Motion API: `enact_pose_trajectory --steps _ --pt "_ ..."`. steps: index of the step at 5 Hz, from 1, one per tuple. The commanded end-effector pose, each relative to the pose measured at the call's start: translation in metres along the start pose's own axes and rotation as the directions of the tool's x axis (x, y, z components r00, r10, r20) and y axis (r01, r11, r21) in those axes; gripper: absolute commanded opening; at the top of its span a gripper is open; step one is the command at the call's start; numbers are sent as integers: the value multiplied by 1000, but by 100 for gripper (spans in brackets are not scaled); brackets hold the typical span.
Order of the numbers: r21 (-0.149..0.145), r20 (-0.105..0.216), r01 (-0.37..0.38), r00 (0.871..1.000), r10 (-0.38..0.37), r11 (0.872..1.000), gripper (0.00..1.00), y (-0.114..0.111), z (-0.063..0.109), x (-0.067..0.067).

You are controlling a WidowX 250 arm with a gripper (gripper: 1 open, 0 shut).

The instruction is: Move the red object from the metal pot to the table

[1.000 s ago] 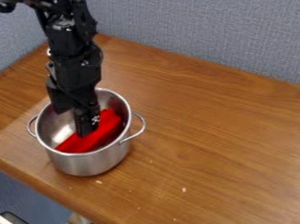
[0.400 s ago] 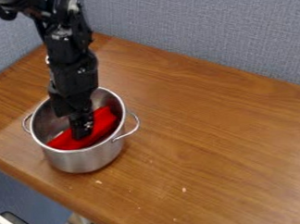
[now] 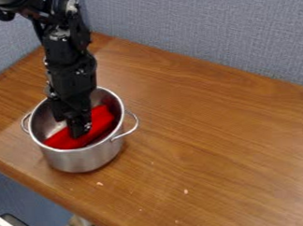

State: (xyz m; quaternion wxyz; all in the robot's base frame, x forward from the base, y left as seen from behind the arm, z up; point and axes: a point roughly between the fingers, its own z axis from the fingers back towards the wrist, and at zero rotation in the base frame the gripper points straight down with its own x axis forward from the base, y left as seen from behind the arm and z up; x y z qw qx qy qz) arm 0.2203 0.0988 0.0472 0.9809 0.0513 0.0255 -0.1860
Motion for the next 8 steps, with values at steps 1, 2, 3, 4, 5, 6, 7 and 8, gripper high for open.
enact_pose_trajectory --steps 1,2,3,4,5,6,7,8 --pt "38 11 -27 1000 27 999 100 6 7 3" --pt "36 15 -59 998 58 998 100 4 6 3" --pt "36 22 -68 997 68 997 0 3 2 4" --pt "30 19 -182 983 182 983 0 2 -4 1" --pt "31 16 -273 962 272 962 0 2 -10 0" --pt "31 21 -293 956 292 956 0 5 -8 -1" --pt "30 24 -304 952 304 952 0 8 -6 -3" --pt "29 29 -299 954 298 954 0 6 -9 -6"
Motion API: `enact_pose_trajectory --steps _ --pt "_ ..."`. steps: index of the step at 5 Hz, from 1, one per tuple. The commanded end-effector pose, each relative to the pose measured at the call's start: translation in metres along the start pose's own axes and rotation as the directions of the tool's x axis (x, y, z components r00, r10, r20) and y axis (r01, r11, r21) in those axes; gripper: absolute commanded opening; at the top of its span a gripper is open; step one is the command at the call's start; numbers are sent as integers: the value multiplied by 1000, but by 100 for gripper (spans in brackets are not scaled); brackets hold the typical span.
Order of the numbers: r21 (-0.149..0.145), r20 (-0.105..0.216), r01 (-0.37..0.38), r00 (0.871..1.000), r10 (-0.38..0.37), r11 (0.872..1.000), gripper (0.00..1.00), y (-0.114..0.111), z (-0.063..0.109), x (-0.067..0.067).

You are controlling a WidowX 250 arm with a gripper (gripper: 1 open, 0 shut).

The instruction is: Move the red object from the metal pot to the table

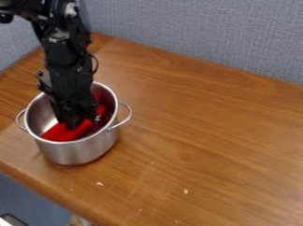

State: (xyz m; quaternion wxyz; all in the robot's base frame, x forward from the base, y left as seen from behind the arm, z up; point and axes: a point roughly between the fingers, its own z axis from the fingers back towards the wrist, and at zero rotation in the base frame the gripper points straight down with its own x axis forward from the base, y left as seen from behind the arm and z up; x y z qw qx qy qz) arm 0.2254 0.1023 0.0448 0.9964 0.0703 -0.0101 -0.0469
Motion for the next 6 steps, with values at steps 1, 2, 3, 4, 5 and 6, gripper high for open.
enact_pose_trajectory --steps 1,2,3,4,5,6 --pt "-5 -22 -15 1000 14 1000 0 2 -8 -13" --pt "-4 -25 -59 998 59 998 0 8 -6 -18" --pt "-4 -29 -125 992 125 992 100 14 -5 -23" --pt "-5 -36 -208 977 208 978 100 19 -1 -28" --pt "-3 -33 -179 983 179 984 0 27 -6 -25" --pt "-9 -28 -147 989 147 989 0 37 -7 -24"
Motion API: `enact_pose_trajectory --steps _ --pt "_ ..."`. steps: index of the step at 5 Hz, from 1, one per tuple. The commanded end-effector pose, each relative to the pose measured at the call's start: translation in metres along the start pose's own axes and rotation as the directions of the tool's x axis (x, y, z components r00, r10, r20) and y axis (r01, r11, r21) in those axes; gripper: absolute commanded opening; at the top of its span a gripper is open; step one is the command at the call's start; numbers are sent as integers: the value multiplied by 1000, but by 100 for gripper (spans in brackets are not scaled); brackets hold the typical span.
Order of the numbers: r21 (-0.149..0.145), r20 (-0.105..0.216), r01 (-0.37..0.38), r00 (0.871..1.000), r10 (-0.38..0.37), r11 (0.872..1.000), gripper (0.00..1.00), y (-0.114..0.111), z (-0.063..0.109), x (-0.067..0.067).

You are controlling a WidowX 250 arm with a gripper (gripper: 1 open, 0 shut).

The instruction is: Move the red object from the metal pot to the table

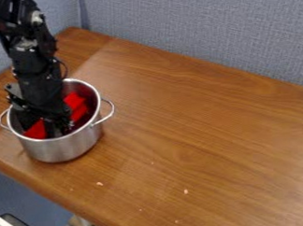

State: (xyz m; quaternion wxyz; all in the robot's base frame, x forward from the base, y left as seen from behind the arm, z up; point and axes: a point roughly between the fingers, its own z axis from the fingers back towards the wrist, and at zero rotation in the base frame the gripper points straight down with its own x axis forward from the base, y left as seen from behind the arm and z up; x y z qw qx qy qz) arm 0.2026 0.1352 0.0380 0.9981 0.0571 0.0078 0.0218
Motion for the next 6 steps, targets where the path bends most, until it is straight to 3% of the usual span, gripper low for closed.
enact_pose_trajectory --steps 1,2,6 --pt "0 27 8 1000 -8 1000 0 1 -1 2" --pt "-1 34 36 999 -36 999 0 -7 -4 -2" --pt "7 68 101 993 -101 995 0 -15 12 -11"
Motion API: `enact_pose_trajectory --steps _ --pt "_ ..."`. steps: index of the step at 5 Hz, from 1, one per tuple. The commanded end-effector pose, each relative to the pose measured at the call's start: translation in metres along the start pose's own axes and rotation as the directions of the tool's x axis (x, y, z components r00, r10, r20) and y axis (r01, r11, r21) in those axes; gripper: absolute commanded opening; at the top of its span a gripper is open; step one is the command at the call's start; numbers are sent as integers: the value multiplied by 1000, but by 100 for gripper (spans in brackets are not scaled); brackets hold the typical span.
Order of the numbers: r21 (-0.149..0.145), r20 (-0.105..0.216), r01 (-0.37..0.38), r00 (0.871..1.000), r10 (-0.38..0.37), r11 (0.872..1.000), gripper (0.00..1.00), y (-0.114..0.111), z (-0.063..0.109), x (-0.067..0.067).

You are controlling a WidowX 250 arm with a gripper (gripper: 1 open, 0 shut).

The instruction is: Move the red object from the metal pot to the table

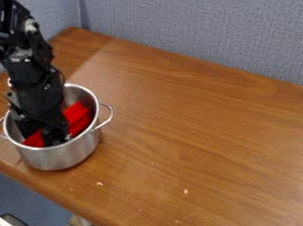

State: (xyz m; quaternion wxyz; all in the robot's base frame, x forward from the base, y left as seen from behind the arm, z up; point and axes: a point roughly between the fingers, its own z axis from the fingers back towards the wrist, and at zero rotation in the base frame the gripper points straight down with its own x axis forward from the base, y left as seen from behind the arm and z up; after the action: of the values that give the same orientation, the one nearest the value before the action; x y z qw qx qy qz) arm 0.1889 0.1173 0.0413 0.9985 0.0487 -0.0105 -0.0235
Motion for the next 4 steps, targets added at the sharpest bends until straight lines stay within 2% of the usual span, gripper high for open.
enact_pose_trajectory --steps 1,3,4 --pt "31 32 14 999 -15 999 0 0 13 -1" --pt "42 41 -16 999 14 999 0 -15 25 -9" --pt "47 66 25 997 -28 999 0 -19 27 -4"
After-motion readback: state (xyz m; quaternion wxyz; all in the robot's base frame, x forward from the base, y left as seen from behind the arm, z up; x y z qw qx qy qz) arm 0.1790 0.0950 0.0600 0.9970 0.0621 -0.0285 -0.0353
